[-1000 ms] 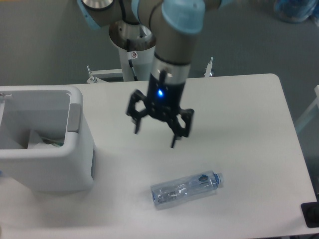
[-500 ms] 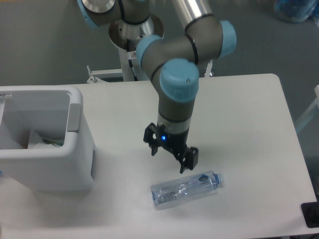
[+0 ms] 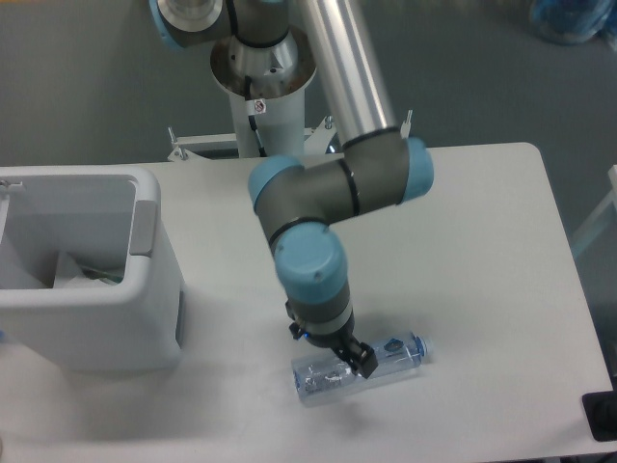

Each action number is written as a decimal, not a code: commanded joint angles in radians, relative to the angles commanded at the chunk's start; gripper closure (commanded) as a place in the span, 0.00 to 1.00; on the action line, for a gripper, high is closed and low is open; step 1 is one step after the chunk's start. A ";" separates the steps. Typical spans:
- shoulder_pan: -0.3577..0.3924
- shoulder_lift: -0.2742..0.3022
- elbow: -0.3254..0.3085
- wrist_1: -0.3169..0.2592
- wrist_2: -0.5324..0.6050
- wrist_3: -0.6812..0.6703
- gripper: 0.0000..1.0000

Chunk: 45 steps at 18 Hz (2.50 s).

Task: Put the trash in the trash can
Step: 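Close the gripper around the bottle's middle, then lift the bottle and carry it over the trash bin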

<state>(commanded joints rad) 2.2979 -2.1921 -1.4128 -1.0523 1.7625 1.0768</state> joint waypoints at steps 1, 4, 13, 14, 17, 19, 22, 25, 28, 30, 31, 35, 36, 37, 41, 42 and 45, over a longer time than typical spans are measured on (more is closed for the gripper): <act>-0.006 0.002 -0.005 0.000 0.002 0.012 0.04; -0.018 -0.021 0.001 0.002 0.006 0.018 0.05; -0.055 -0.095 0.040 0.003 0.070 0.011 0.07; -0.058 -0.103 0.043 0.005 0.090 0.009 0.07; -0.071 -0.126 0.046 0.035 0.113 0.006 0.07; -0.072 -0.126 0.051 0.040 0.112 -0.003 0.10; -0.072 -0.124 0.055 0.040 0.107 -0.003 0.33; -0.072 -0.121 0.063 0.038 0.103 -0.003 0.55; -0.071 -0.115 0.071 0.038 0.097 -0.005 0.59; -0.071 -0.104 0.081 0.038 0.095 -0.005 0.59; -0.068 -0.095 0.084 0.038 0.095 -0.006 0.59; -0.045 -0.037 0.132 0.037 0.013 -0.078 0.59; -0.028 -0.019 0.146 0.038 -0.041 -0.104 0.59; -0.014 0.003 0.156 0.038 -0.104 -0.132 0.59; 0.049 0.110 0.170 0.038 -0.357 -0.213 0.59; 0.061 0.141 0.170 0.038 -0.421 -0.237 0.59; 0.094 0.205 0.170 0.038 -0.608 -0.316 0.59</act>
<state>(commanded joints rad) 2.3914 -1.9867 -1.2425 -1.0140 1.1541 0.7611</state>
